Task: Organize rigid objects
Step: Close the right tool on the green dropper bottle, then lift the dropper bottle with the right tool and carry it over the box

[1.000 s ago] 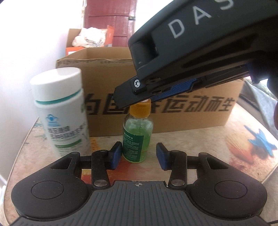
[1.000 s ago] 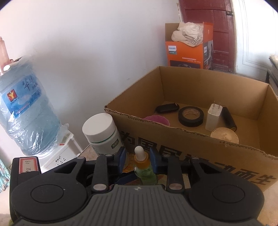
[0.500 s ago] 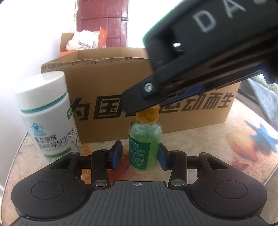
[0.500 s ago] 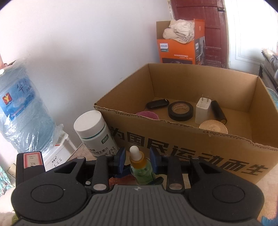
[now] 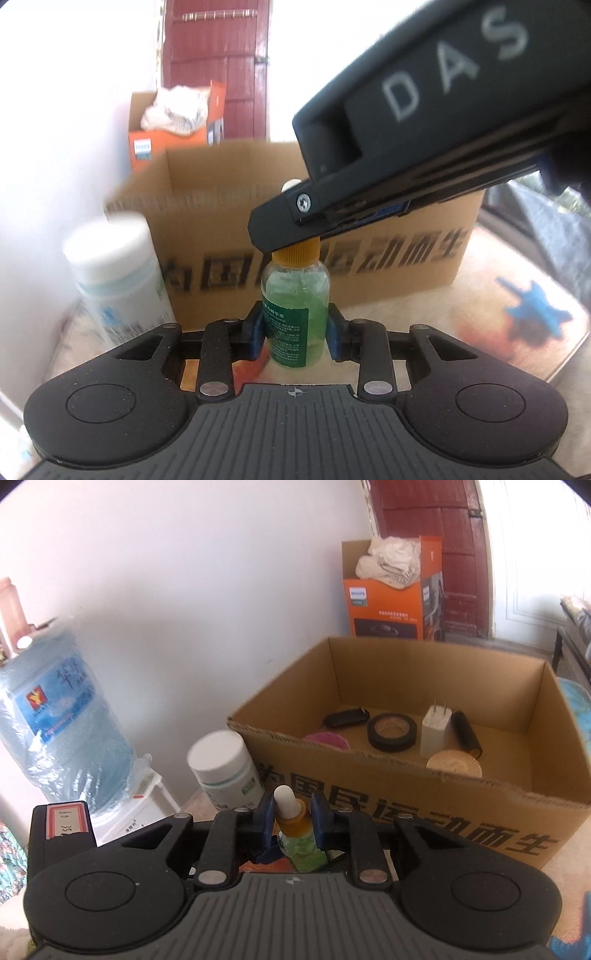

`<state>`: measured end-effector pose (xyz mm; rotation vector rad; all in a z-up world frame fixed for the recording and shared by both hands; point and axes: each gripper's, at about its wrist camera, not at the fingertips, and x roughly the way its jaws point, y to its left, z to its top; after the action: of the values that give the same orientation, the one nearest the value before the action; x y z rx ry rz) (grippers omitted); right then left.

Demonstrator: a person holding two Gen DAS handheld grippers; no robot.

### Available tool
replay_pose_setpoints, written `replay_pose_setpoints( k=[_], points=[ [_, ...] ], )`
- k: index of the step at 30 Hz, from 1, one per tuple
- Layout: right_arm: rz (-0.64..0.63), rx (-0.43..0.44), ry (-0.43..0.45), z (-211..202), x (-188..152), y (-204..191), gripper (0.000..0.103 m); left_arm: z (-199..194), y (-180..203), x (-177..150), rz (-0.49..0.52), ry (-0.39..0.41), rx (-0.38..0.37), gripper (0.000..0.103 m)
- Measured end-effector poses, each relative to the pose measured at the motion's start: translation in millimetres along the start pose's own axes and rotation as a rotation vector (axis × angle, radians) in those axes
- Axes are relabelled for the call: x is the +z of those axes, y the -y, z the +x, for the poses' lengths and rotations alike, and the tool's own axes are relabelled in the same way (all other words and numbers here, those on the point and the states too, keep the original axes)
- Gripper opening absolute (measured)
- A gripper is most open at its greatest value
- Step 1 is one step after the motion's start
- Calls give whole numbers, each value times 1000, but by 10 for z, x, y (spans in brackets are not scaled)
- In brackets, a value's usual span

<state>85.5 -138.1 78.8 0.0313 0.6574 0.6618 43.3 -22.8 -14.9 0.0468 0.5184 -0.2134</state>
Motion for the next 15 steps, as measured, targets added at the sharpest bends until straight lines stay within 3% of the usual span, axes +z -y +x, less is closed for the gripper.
replay_pose_setpoints(
  k=[7,11,15],
  points=[
    [-62,74,109,-488,452,-119,23,-442,24,648,22,80,-3,31],
    [-92,80,120,-484,811,-37,23,-352,-54,1065,-11,74,-52,31],
    [-44,84,67,-244,1141,228,23,2,-129,1420,-60,5,-85,31]
  ],
)
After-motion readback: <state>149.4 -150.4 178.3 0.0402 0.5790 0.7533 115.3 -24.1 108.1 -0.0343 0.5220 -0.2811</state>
